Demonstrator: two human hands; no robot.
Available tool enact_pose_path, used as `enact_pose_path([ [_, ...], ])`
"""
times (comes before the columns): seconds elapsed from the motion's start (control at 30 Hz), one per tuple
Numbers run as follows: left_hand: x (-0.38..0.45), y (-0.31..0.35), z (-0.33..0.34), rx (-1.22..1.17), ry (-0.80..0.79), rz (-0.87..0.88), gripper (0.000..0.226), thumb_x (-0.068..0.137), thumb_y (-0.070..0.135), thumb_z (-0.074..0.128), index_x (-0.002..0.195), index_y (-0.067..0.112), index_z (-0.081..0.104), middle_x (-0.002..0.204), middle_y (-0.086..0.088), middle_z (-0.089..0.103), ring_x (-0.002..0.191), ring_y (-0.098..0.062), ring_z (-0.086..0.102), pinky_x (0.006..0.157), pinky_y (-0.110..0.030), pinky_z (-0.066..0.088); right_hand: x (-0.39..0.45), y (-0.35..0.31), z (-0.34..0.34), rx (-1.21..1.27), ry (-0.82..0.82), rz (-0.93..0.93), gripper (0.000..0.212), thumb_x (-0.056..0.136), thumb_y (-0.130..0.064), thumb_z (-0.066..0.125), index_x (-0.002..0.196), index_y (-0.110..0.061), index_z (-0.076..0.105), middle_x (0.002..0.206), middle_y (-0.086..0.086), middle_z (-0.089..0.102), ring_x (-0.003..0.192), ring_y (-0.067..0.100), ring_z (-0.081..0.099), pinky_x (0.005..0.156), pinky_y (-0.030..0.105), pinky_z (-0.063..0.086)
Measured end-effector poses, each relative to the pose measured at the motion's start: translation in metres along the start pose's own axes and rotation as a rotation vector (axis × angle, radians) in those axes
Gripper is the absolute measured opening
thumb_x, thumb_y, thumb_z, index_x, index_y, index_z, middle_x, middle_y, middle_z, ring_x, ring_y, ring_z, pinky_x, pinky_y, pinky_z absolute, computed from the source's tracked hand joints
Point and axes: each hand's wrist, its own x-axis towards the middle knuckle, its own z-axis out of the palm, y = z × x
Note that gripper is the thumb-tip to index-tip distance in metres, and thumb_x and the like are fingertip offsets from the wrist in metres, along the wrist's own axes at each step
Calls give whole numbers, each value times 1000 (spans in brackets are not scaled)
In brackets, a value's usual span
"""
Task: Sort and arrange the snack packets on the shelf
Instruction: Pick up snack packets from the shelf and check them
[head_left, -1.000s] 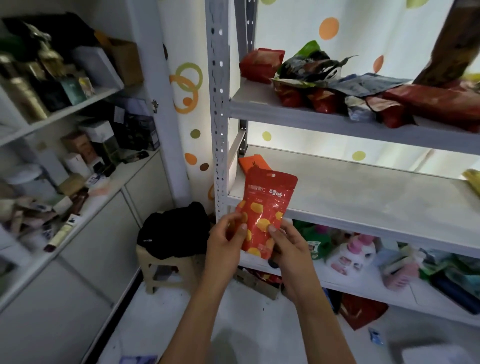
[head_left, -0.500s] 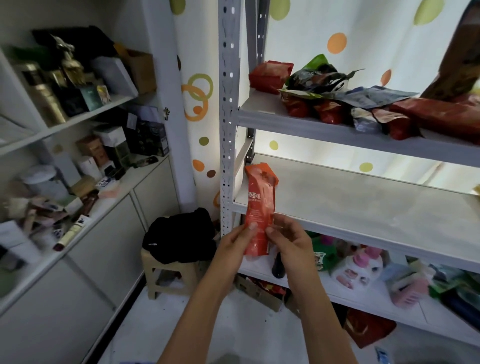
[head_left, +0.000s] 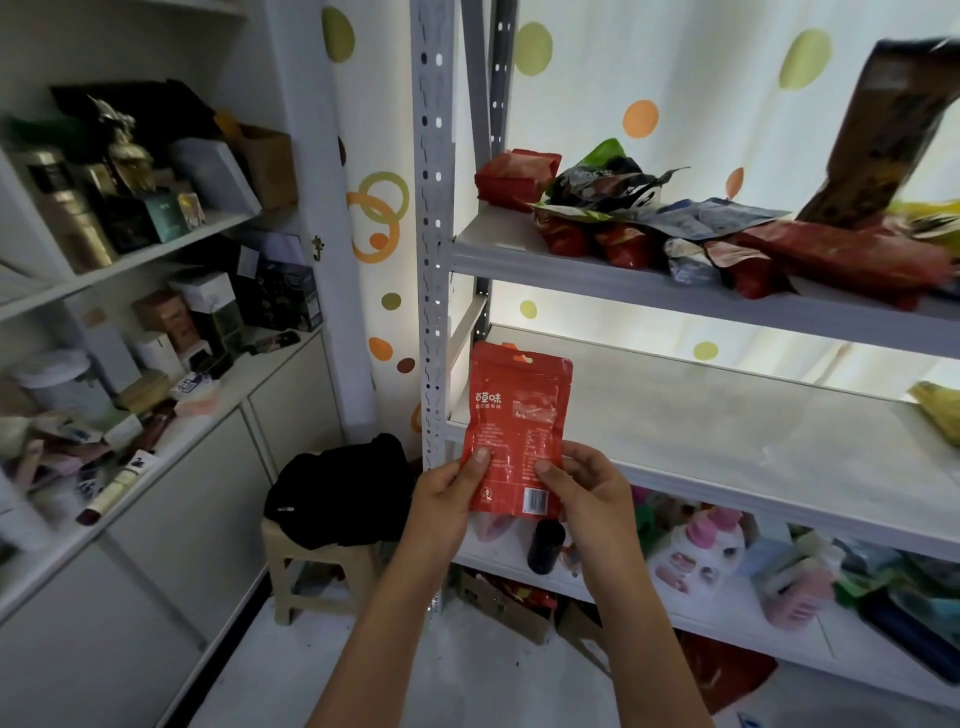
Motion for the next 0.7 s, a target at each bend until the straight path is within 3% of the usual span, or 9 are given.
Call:
enact_pose_path([
  [0.23, -5, -3, 4, 15, 58, 48, 24, 91, 34, 61, 109, 20, 65, 100, -1, 75, 88, -15, 73, 69, -20, 57, -3, 8, -2, 56, 23, -11, 26, 85, -17, 74, 108, -20, 62, 99, -3, 73, 81, 7, 72, 60, 19, 55],
  [0.37, -6, -3, 9, 64, 145, 131, 29, 91, 32, 63, 115, 23, 48, 118, 3, 62, 102, -16, 67, 82, -32, 59, -4, 9, 1, 102, 12, -23, 26, 86, -13, 72, 108, -24, 62, 96, -6, 72, 80, 7, 72, 60, 20, 56],
  [0.5, -10, 1, 15, 98, 59, 133, 12, 97, 24, 54, 107, 18, 52, 121, 4, 58, 109, -16, 62, 66, -17, 56, -3, 6, 3, 166, -20, -23, 30, 90, -5, 65, 114, -23, 64, 104, 1, 73, 93, 18, 72, 72, 31, 58],
  [0.6, -14, 9, 21, 71, -43, 97, 37, 89, 34, 63, 122, 25, 49, 124, 6, 55, 108, -12, 60, 65, -15, 54, -6, 2, 5, 234, -12, -6, 29, 91, -6, 59, 113, -23, 65, 102, 9, 74, 87, 26, 72, 67, 41, 58],
  [0.7, -13, 8, 22, 39, -127, 57, 69, 75, 50, 66, 136, 30, 42, 130, 5, 54, 115, -13, 59, 82, -22, 56, -6, 1, 5, 251, -61, -16, 24, 98, -19, 48, 110, -21, 69, 104, 7, 74, 95, 25, 71, 80, 49, 54],
])
